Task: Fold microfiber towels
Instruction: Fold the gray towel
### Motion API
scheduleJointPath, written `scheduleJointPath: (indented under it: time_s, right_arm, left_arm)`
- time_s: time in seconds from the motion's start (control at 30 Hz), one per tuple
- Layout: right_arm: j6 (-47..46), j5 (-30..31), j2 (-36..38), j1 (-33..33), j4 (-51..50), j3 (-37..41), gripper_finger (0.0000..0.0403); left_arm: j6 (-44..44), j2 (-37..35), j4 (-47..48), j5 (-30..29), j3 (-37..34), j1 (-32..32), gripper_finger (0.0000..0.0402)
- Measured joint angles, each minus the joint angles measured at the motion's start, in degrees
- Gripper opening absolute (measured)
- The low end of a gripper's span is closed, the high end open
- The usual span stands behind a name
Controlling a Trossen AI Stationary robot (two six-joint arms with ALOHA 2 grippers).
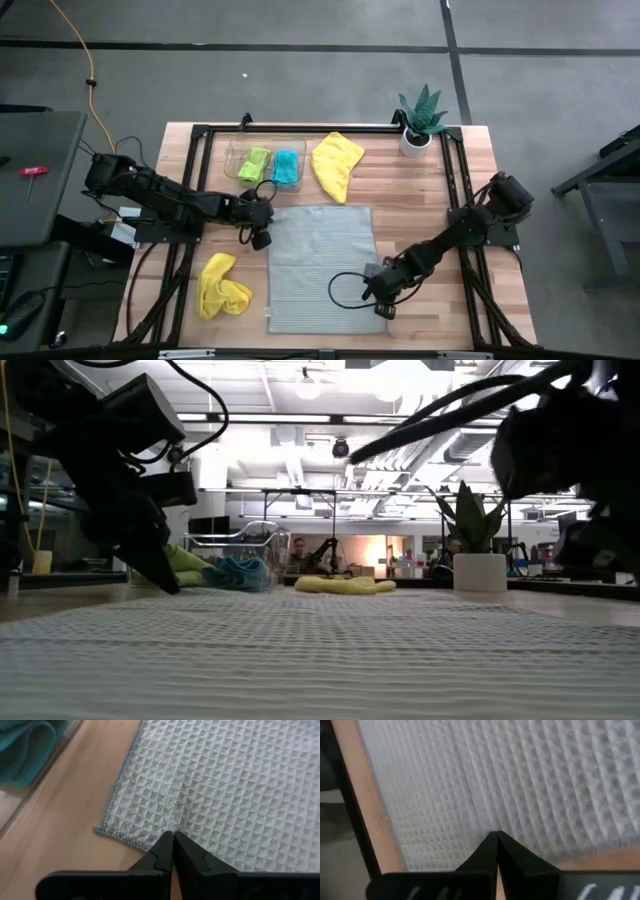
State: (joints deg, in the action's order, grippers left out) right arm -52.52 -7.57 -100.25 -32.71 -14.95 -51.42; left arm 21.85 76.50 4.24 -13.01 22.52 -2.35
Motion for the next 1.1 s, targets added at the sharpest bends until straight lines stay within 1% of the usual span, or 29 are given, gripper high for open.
scheduleJointPath:
  time_s: [0.1,0.2,0.33,0.47,0.6,0.73,0.83,0.97,1.03,1.1]
  right_arm:
    - [0.43,0.5,3.55,0.0,-5.77,0.0,0.0]
    - [2.3,2.49,7.45,-0.02,-11.63,0.0,0.0]
    - [3.93,8.07,13.47,0.66,-15.77,-0.09,0.0]
    - [5.01,13.8,18.21,3.0,-18.99,-0.15,0.0]
    - [6.28,15.59,20.05,6.29,-22.3,-0.15,0.0]
    - [8.7,15.58,19.9,9.45,-22.64,-0.15,0.0]
    - [10.8,15.17,19.32,11.54,-22.2,-0.15,0.0]
    - [12.26,15.03,19.15,13.67,-22.08,-0.15,0.0014]
    - [12.96,15.02,19.16,14.76,-22.18,-0.15,0.003]
    - [13.96,14.96,19.17,16.1,-22.26,-0.15,0.0051]
  left_arm:
    - [0.02,-1.4,2.18,0.61,0.02,0.0,0.0007]
    - [-0.5,-4.08,4.3,0.63,0.02,0.0,0.0007]
    - [-1.68,-9.45,7.1,0.57,0.02,0.0,0.0007]
    - [-1.36,-15.33,9.24,0.56,0.02,0.0,0.0008]
    - [-1.03,-18.55,10.79,0.61,0.07,0.0,0.0008]
    - [-0.9,-19.25,12.94,2.15,0.07,0.0,0.0014]
    - [-0.83,-18.78,14.44,3.56,0.07,0.0,0.0037]
    - [-0.51,-18.13,15.34,4.02,0.07,0.0,0.0086]
    - [-0.1,-18.21,16.96,2.67,0.84,-0.31,0.0115]
    - [0.68,-18.76,19.19,-0.01,2.51,-1.47,0.0144]
